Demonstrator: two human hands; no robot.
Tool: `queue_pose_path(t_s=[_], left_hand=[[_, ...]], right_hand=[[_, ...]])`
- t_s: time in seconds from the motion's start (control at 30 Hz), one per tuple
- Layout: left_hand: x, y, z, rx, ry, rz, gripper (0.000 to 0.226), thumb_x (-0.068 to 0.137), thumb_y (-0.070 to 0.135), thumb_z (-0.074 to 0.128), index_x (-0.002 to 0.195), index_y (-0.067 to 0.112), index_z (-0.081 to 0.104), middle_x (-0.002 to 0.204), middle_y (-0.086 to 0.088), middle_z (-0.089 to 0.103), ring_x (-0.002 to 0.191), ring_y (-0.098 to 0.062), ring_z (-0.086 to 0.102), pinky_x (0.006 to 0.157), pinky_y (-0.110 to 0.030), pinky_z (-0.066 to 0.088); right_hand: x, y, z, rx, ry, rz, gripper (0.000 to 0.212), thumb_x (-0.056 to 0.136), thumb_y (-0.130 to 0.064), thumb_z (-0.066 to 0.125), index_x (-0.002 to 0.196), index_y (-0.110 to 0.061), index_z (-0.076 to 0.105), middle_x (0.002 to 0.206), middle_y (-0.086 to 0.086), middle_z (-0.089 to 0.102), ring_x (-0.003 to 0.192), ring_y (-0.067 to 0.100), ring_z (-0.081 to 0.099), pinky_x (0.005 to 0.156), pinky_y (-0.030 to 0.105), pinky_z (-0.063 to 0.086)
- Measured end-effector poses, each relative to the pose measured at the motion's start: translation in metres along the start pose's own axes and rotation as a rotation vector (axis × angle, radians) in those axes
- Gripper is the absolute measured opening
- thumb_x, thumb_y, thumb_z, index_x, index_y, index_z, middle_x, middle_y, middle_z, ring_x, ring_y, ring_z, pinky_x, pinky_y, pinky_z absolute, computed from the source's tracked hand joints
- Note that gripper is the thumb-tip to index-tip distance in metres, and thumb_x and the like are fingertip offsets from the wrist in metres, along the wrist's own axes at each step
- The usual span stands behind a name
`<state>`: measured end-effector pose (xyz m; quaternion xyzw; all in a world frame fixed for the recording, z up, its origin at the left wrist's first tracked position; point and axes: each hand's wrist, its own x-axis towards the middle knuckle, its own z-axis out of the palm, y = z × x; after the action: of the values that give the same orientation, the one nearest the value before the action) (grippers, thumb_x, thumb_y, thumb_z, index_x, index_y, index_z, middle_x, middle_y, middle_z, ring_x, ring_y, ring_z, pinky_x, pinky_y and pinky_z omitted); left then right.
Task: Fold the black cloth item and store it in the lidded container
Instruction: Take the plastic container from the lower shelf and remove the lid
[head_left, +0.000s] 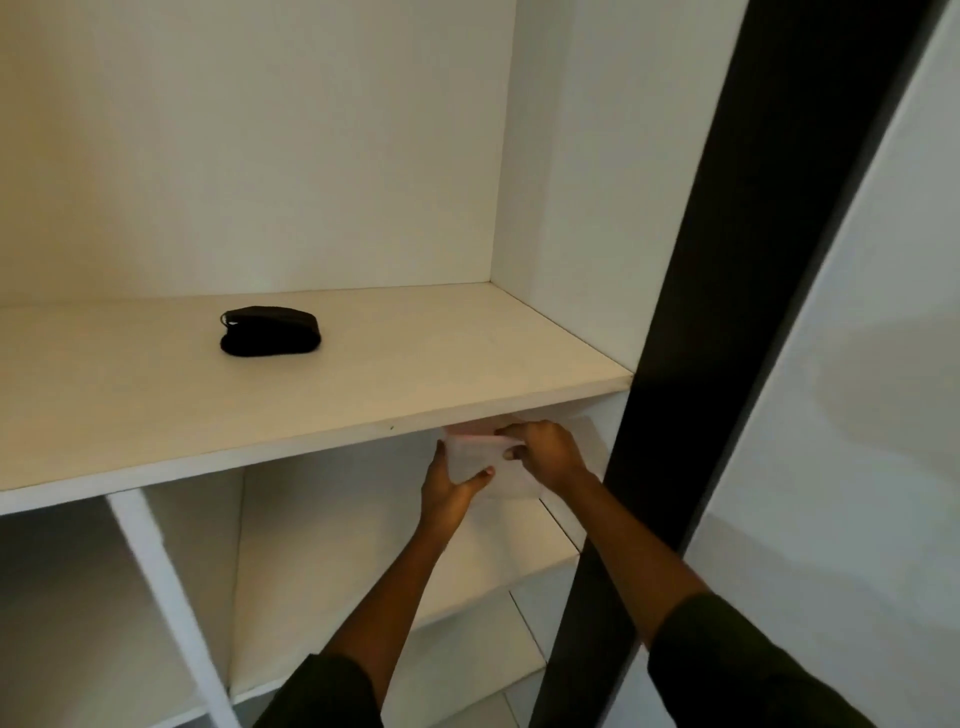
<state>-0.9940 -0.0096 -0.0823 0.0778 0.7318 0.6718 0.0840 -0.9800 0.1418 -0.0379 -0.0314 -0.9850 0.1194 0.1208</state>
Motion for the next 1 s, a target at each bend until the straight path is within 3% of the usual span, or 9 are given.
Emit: queue_pose_path(t_s=[0.13, 0.4, 0.7, 0.87, 1.0], left_hand=[[-0.043, 0.013, -0.016, 0.127, -0.035, 0.060, 0.076, 0.073, 0.014, 0.078, 0.140, 0.014, 0.041, 0.137, -0.011, 0.053, 0.127, -0.031, 0.050, 0.107, -0.044, 0.043], [-0.116, 0.057, -0.040, 0.313, -0.069, 0.180, 0.078, 0.065, 0.036, 0.083, 0.131, 0.007, 0.053, 0.129, -0.012, 0.062, 0.114, -0.028, 0.061, 0.094, -0.037, 0.054], [-0.188, 0.134, -0.068, 0.419, -0.061, 0.263, 0.081, 0.068, 0.055, 0.073, 0.131, 0.007, 0.054, 0.132, -0.010, 0.060, 0.115, -0.028, 0.060, 0.095, -0.037, 0.049], [-0.219, 0.176, -0.084, 0.317, -0.095, 0.325, 0.055, 0.067, 0.057, 0.073, 0.095, 0.010, 0.070, 0.104, -0.008, 0.072, 0.093, -0.026, 0.070, 0.085, -0.045, 0.057], [-0.232, 0.205, -0.094, 0.307, -0.016, 0.433, 0.081, 0.064, 0.063, 0.071, 0.122, 0.007, 0.063, 0.120, -0.009, 0.068, 0.100, -0.025, 0.068, 0.090, -0.042, 0.056]], right_hand=[[-0.041, -0.023, -0.035, -0.042, -0.013, -0.011, 0.037, 0.085, -0.021, 0.066, 0.122, -0.020, 0.063, 0.119, 0.008, 0.069, 0.109, 0.027, 0.063, 0.092, 0.032, 0.049], [-0.105, -0.061, -0.121, -0.115, -0.079, -0.049, 0.035, 0.083, -0.017, 0.069, 0.117, -0.011, 0.066, 0.114, 0.008, 0.071, 0.104, 0.022, 0.064, 0.092, 0.032, 0.049], [-0.148, -0.109, -0.230, -0.175, -0.198, -0.114, 0.038, 0.083, -0.016, 0.069, 0.120, -0.010, 0.065, 0.118, 0.008, 0.069, 0.107, 0.024, 0.064, 0.097, 0.033, 0.049], [-0.170, -0.137, -0.284, -0.179, -0.186, -0.165, 0.034, 0.084, -0.017, 0.068, 0.118, -0.012, 0.067, 0.114, 0.005, 0.070, 0.093, 0.015, 0.064, 0.089, 0.028, 0.049], [-0.181, -0.156, -0.320, -0.187, -0.081, -0.215, 0.032, 0.082, -0.015, 0.070, 0.114, -0.014, 0.069, 0.109, 0.004, 0.072, 0.087, 0.015, 0.065, 0.087, 0.030, 0.052]])
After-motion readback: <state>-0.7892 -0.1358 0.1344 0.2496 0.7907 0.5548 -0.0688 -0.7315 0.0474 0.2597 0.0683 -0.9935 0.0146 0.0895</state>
